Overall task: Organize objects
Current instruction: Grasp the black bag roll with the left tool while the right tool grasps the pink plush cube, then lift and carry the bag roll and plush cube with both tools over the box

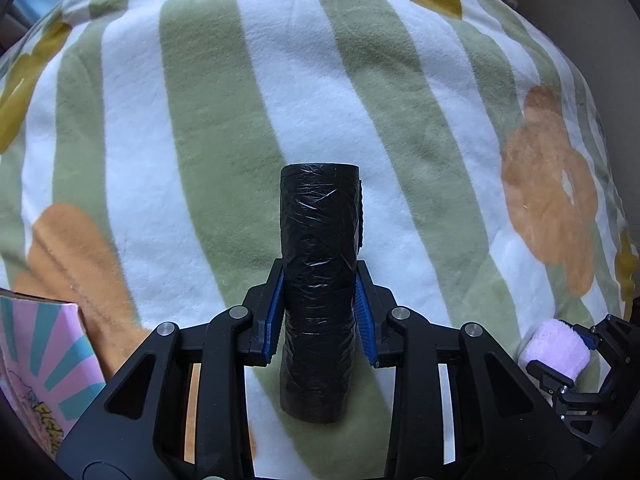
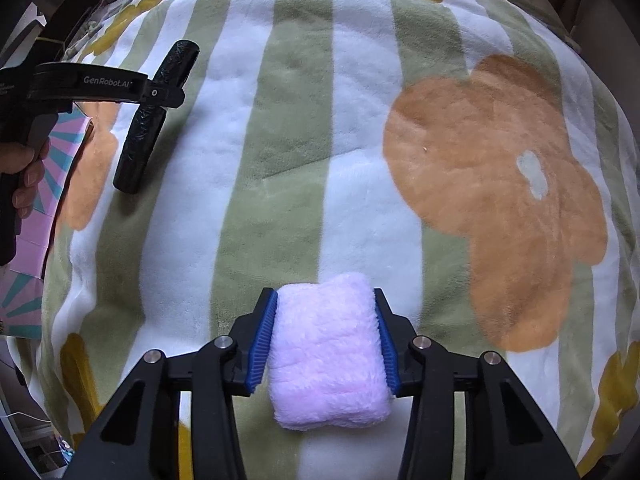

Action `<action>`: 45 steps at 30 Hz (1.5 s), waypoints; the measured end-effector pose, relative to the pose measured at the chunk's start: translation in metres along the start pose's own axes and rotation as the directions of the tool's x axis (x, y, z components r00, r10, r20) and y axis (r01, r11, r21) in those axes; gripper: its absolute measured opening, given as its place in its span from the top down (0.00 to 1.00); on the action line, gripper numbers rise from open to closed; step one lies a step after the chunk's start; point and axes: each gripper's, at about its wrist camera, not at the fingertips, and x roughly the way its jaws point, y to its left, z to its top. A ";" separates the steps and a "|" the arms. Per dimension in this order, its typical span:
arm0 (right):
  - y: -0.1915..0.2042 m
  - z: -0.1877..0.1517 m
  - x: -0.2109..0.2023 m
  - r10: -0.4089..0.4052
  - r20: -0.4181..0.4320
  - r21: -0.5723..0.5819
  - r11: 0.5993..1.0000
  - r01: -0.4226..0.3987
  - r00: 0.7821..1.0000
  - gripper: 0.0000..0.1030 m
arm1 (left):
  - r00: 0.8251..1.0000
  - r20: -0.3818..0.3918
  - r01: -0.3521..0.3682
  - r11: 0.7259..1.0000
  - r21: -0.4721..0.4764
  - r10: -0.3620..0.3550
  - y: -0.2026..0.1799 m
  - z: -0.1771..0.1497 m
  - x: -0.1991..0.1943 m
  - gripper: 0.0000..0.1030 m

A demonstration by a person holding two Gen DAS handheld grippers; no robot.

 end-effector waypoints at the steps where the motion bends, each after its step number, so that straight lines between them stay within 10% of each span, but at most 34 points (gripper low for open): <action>1: -0.001 0.001 -0.004 -0.002 0.009 -0.002 1.000 0.002 1.000 0.59 | 1.000 0.007 0.001 1.000 -0.003 -0.001 -0.001 -0.001 -0.006 0.72; 28: 0.059 0.031 -0.192 0.022 0.252 -0.001 1.000 -0.023 0.968 0.59 | 0.971 0.239 0.027 0.987 -0.158 0.011 -0.041 -0.099 -0.252 0.72; 45: 0.175 0.036 -0.227 0.111 0.302 -0.174 0.983 -0.059 0.947 0.59 | 0.957 0.285 0.023 0.961 -0.274 0.058 0.031 -0.178 -0.324 0.72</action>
